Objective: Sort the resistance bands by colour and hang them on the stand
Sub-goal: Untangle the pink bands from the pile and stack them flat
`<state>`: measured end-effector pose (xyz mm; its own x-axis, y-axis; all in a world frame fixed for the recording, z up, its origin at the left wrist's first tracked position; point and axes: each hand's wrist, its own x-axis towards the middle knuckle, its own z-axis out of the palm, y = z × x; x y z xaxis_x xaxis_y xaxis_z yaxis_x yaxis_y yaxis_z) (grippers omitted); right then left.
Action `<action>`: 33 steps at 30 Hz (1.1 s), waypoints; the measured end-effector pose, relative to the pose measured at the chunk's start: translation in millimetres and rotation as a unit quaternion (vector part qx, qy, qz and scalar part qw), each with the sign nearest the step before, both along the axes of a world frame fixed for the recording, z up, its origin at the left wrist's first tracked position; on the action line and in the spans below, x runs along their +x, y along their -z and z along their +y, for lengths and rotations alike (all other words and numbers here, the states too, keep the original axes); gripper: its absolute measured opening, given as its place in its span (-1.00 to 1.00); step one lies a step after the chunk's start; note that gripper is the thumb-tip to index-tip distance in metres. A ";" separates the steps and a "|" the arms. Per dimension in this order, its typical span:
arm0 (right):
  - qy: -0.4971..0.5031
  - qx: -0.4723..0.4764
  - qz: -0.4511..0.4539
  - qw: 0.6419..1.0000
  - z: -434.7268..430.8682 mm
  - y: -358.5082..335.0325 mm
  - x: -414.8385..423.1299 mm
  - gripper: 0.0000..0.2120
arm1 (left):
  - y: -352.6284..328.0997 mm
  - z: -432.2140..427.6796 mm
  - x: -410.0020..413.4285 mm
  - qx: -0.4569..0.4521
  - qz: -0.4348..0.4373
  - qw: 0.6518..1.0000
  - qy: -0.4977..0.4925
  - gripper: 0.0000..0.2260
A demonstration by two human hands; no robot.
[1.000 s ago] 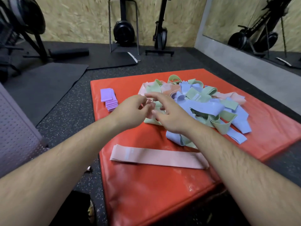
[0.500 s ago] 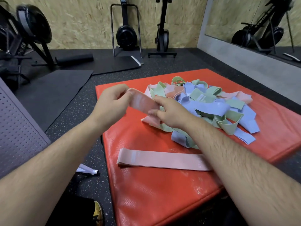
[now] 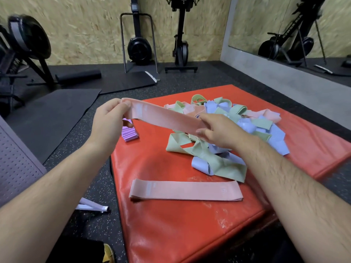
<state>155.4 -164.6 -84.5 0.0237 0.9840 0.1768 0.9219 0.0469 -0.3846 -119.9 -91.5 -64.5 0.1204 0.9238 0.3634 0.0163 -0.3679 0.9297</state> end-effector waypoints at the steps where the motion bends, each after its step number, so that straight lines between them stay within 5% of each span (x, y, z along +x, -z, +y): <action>1: 0.012 -0.009 -0.006 1.000 -5.4 -1.2 6.1 -0.66 | 0.4 2.6 -1.0 -0.014 -0.005 1.000 -0.005 -0.69; 9: 0.068 -0.042 0.137 0.987 -45.5 7.8 52.5 -0.92 | 18.5 23.6 -17.1 -0.178 0.074 0.981 0.014 -0.88; 13: 0.085 -0.065 0.298 0.949 -70.9 6.5 54.3 -0.88 | 27.5 15.1 -25.1 -0.229 0.156 0.959 0.066 -0.88; 17: 0.115 -0.105 0.337 0.928 -87.8 7.8 52.1 -0.88 | 40.4 0.6 -28.8 -0.227 0.202 0.950 0.078 -0.85; 27: 0.133 -0.183 0.256 0.940 -111.4 39.7 48.3 -0.84 | 61.5 -32.5 -40.1 -0.260 0.292 0.917 0.085 -0.87; 33: 0.144 -0.214 0.203 0.945 -115.0 53.0 34.3 -0.98 | 80.3 -38.4 -43.5 -0.286 0.325 0.896 0.097 -0.81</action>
<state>189.7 -279.6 -137.5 0.2819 0.9055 -0.3173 0.6456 -0.4237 -0.6354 -163.4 -129.9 -144.8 0.3136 0.8752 -0.3685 0.6095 0.1120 0.7848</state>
